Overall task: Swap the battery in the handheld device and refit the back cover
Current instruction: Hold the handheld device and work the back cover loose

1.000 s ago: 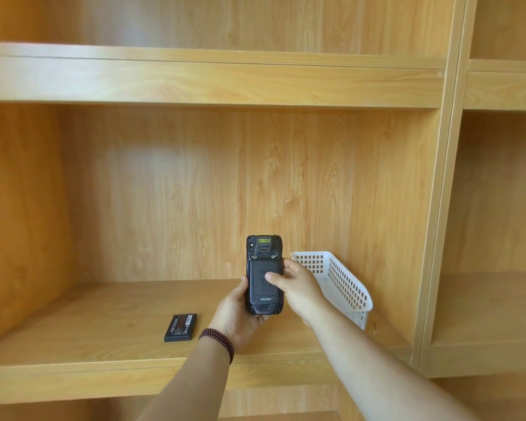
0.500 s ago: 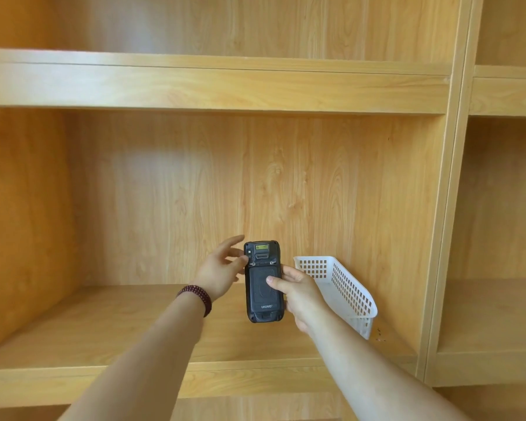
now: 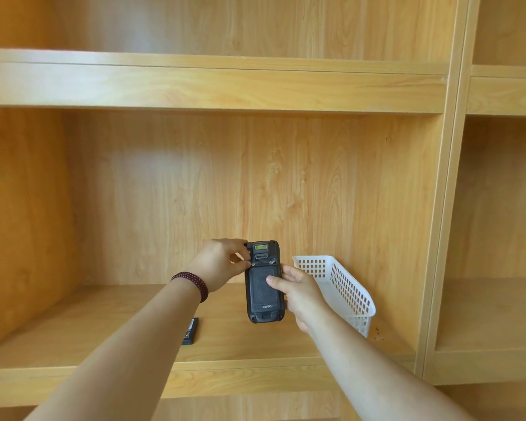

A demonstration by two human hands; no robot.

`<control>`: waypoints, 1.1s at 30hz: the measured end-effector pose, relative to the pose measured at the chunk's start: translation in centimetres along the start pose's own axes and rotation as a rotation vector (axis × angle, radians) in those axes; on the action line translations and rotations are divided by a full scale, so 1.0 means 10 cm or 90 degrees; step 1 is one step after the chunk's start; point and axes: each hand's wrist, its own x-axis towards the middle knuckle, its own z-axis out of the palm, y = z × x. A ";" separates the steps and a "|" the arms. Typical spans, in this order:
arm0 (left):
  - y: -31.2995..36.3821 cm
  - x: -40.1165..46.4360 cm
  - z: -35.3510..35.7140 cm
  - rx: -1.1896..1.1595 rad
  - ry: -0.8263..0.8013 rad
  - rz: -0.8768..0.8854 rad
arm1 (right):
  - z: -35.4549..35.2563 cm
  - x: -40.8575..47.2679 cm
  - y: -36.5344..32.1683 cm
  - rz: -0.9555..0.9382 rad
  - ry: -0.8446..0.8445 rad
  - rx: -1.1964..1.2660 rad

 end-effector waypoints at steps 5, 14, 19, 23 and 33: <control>0.04 0.01 -0.01 0.067 -0.004 0.093 | -0.01 -0.01 0.02 0.002 -0.005 0.009; 0.08 -0.01 -0.04 0.098 0.019 0.112 | 0.00 0.02 -0.03 -0.002 -0.026 0.024; 0.05 -0.03 -0.01 0.120 0.021 0.112 | 0.00 0.02 -0.04 -0.001 -0.028 0.039; 0.03 0.01 -0.05 0.136 0.076 0.128 | 0.01 0.01 -0.03 0.008 -0.041 0.029; -0.03 -0.01 -0.10 -0.035 0.025 0.012 | 0.05 0.02 -0.05 -0.004 -0.040 0.055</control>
